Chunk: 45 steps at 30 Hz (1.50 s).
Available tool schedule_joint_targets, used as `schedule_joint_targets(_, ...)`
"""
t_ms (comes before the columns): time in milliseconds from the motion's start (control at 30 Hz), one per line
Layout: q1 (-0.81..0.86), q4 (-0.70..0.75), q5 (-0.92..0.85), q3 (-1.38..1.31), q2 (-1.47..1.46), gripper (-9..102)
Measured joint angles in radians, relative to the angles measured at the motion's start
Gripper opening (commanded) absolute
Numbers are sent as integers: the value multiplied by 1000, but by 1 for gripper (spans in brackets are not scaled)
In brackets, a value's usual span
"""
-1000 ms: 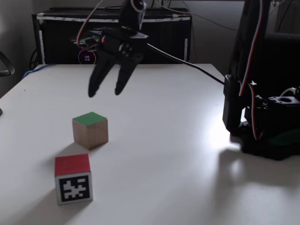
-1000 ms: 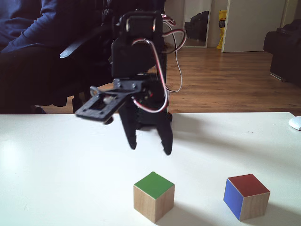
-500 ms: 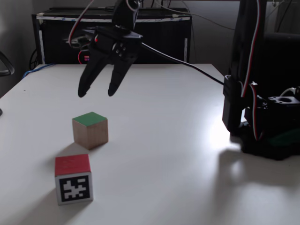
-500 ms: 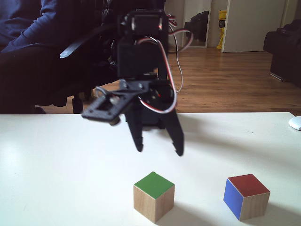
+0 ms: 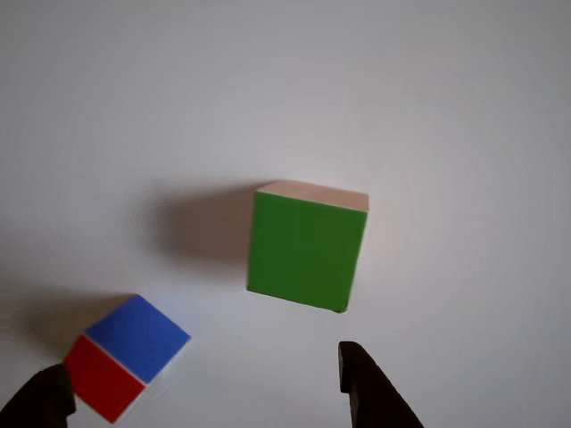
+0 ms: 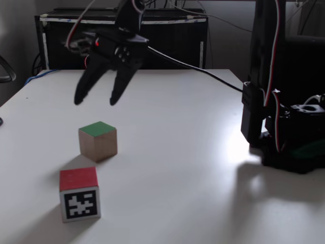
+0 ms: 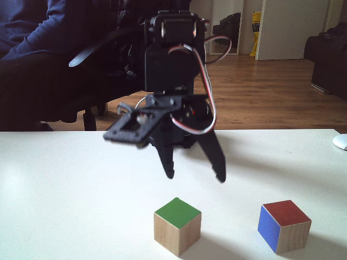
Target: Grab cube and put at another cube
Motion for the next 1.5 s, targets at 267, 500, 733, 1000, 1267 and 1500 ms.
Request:
schedule_joint_targets(267, 14, 15, 43, -92, 0, 46)
schedule_joint_targets(500, 20, 20, 91, -163, -72, 46)
schedule_joint_targets(733, 52, 69, 83, -267, -169, 47)
schedule_joint_targets(1000, 40, 130, 44, -278, -173, 47)
schedule_joint_targets(1267, 20, 130, 43, -278, -204, 47)
schedule_joint_targets(1500, 20, 130, 43, -278, -241, 47)
